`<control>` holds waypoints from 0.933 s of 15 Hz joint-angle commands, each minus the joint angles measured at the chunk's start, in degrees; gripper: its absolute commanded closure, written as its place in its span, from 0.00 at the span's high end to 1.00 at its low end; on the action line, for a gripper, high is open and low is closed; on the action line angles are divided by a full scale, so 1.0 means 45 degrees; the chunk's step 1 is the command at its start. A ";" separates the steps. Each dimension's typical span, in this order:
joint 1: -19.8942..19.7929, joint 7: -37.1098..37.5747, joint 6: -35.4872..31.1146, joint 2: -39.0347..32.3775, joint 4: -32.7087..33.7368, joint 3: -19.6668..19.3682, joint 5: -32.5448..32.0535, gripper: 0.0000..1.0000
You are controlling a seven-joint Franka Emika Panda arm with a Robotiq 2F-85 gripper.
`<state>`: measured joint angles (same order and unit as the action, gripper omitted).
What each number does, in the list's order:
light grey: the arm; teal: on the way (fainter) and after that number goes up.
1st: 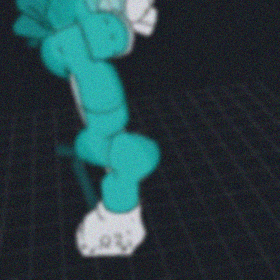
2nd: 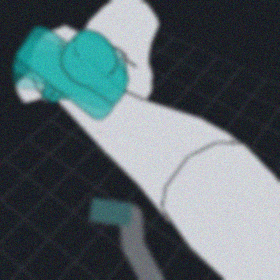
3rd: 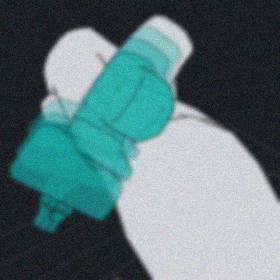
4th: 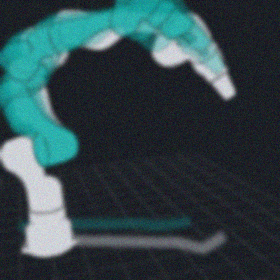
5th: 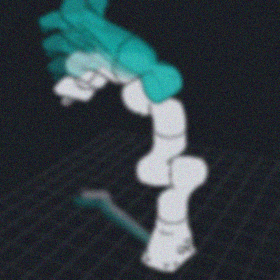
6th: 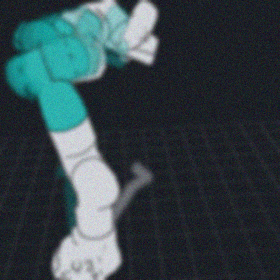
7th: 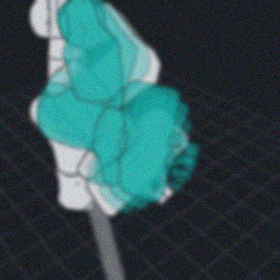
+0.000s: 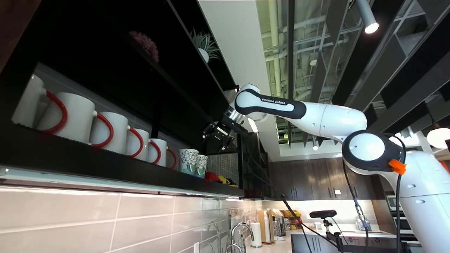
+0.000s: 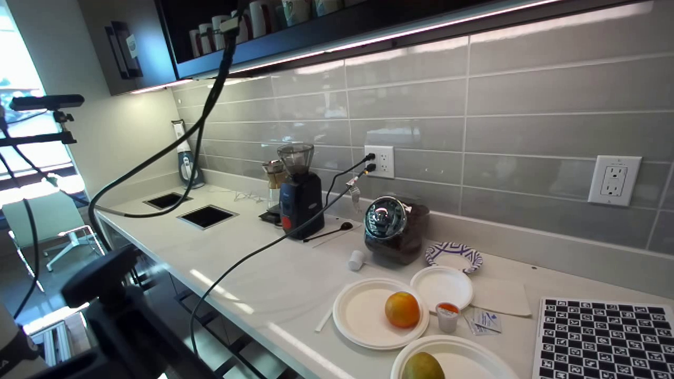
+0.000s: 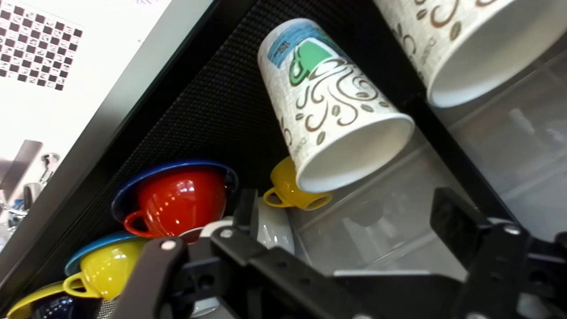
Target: Unstack the coffee cups then place the cup on the right in the cup on the left.
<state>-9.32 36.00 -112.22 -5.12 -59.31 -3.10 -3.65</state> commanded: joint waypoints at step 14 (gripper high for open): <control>-0.0019 0.0422 0.0375 -0.0891 0.0108 -0.0363 -0.0362 0.51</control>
<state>-9.68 36.78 -111.71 -8.89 -59.77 -4.59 -4.19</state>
